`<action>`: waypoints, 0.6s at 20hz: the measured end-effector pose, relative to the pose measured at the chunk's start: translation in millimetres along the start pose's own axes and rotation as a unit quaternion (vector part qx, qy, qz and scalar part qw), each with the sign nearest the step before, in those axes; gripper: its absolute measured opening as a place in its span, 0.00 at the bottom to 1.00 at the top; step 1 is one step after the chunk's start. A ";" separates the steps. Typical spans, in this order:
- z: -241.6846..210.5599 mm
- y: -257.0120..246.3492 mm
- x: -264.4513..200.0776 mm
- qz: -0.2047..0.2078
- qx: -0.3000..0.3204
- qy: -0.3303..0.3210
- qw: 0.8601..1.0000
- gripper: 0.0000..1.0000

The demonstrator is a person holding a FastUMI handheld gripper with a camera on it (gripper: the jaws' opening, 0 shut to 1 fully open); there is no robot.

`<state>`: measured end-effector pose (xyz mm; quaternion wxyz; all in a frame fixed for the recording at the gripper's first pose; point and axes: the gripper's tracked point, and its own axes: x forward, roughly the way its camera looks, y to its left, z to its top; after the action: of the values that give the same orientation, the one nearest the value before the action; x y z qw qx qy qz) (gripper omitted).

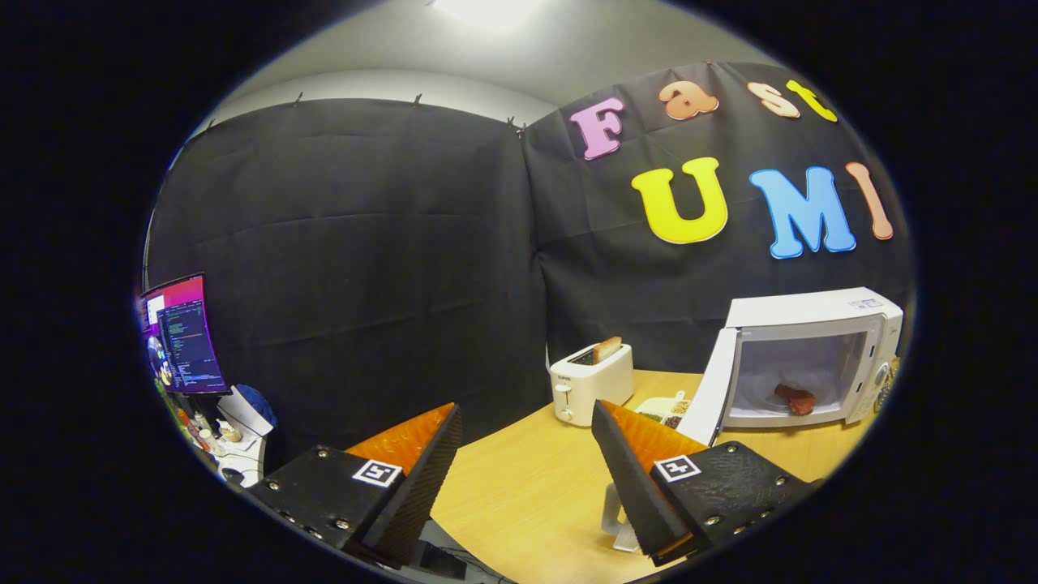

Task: Open the microwave, put the food inside, and close the microwave door.

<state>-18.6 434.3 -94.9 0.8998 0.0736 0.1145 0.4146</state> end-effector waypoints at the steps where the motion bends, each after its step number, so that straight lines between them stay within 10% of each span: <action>1: -6.0 2.9 1.8 0.005 0.002 0.008 1.000 0.98; 10: -75.7 -10.1 19.3 0.010 0.023 0.093 0.995 0.76; 12: -77.4 -30.6 14.4 -0.026 0.018 0.092 0.995 0.33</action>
<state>-7.9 428.5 -178.5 0.8945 0.0488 0.2060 0.3937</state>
